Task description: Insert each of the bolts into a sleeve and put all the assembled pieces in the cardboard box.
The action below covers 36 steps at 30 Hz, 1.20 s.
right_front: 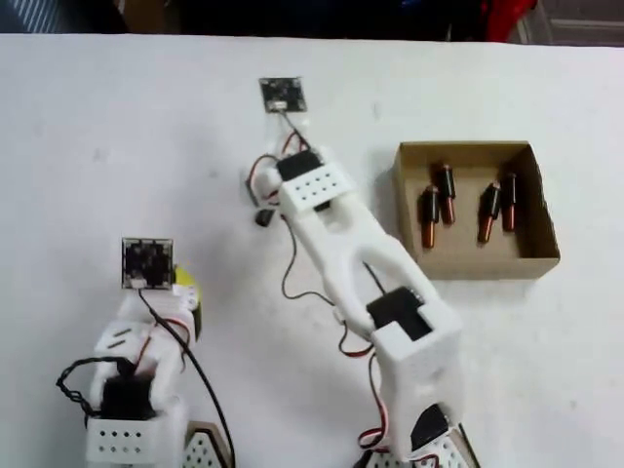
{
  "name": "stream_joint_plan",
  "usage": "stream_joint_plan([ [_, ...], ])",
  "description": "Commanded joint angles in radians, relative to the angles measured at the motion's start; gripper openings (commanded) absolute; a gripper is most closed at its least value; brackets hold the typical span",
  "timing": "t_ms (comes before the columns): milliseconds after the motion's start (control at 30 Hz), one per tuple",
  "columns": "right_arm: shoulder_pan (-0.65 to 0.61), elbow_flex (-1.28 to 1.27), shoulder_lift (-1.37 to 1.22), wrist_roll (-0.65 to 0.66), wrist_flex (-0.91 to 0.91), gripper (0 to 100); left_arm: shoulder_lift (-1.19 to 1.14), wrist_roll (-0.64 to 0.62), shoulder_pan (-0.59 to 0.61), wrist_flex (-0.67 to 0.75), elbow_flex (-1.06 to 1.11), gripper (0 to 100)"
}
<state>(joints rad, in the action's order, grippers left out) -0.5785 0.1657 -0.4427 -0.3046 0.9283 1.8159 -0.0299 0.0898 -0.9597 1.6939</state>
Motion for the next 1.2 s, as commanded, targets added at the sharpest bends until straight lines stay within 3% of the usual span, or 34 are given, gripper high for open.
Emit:
stream_joint_plan([
  [0,-0.021,0.044,-0.018,-0.011,-0.035,20.5,0.008,0.011,0.008,0.003,0.0,2],
  [233,-0.028,0.048,-0.091,-0.011,-0.113,20.0,0.008,0.012,0.008,-0.018,0.0,2],
  [467,-0.027,0.048,-0.11,-0.011,-0.117,3.3,0.008,0.012,0.008,-0.018,0.0,2],
  [1167,-0.059,0.025,-0.11,0.002,0.015,15.5,0.008,0.012,0.008,-0.018,0.0,2],
])
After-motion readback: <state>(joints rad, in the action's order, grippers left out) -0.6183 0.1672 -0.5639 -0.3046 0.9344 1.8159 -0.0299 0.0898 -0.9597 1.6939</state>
